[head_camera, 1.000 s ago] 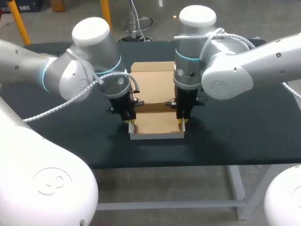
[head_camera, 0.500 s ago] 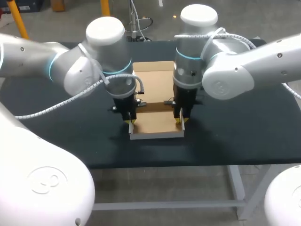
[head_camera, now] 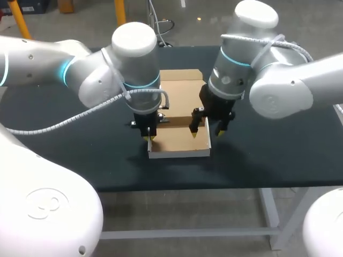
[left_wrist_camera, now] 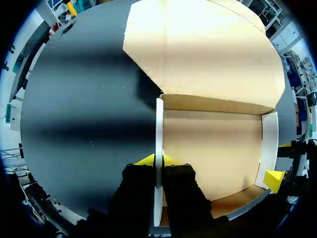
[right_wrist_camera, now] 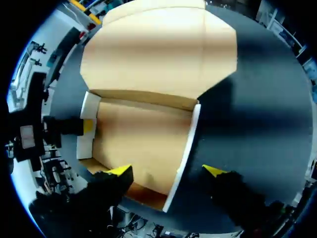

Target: Assemble the packaging by folding the flat box into shape, placing the metal phone stand inside, and closing the box properly

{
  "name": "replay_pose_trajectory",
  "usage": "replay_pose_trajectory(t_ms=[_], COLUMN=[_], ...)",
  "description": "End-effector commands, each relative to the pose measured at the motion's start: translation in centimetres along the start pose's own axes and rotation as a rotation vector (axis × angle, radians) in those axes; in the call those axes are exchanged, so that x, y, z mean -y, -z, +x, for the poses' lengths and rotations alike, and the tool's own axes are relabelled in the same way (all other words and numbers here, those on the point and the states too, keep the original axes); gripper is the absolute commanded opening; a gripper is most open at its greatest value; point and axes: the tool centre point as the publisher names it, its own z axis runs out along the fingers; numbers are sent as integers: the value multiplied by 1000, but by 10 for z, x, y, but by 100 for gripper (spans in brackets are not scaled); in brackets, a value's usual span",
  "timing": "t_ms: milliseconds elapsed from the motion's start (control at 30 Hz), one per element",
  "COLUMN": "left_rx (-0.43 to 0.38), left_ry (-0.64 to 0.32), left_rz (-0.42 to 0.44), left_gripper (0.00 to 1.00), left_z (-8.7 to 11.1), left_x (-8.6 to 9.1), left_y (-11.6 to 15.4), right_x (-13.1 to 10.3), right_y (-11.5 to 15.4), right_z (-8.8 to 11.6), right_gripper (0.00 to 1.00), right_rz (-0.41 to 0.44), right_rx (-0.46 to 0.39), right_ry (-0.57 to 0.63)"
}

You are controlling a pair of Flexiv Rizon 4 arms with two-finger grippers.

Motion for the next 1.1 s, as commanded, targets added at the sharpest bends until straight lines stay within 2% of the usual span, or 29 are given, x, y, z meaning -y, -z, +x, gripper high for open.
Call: replay_pose_trajectory(t_ms=[33,267,400,700,933,1100], left_rx=[109,117,125,150,182,200], left_ry=[-2,-4,-10,-21,-28,-28], left_rz=[16,26,34,48,60,67], left_gripper=[0,0,0,0,0,0], left_z=[1,-4,-8,-16,-22,-27], left_x=[-2,0,0,2,2,2], left_y=[-5,-4,-3,-2,-1,-1], right_x=[14,27,35,56,67,76], right_y=[16,36,48,73,84,89], right_z=[-9,-17,-22,-42,-49,-53], right_gripper=[100,100,100,100,100,100], right_rz=[-4,-50,-81,-183,-223,-243], right_rx=[-115,-206,-209,-272,-286,-307], right_ry=[117,316,398,585,674,786])
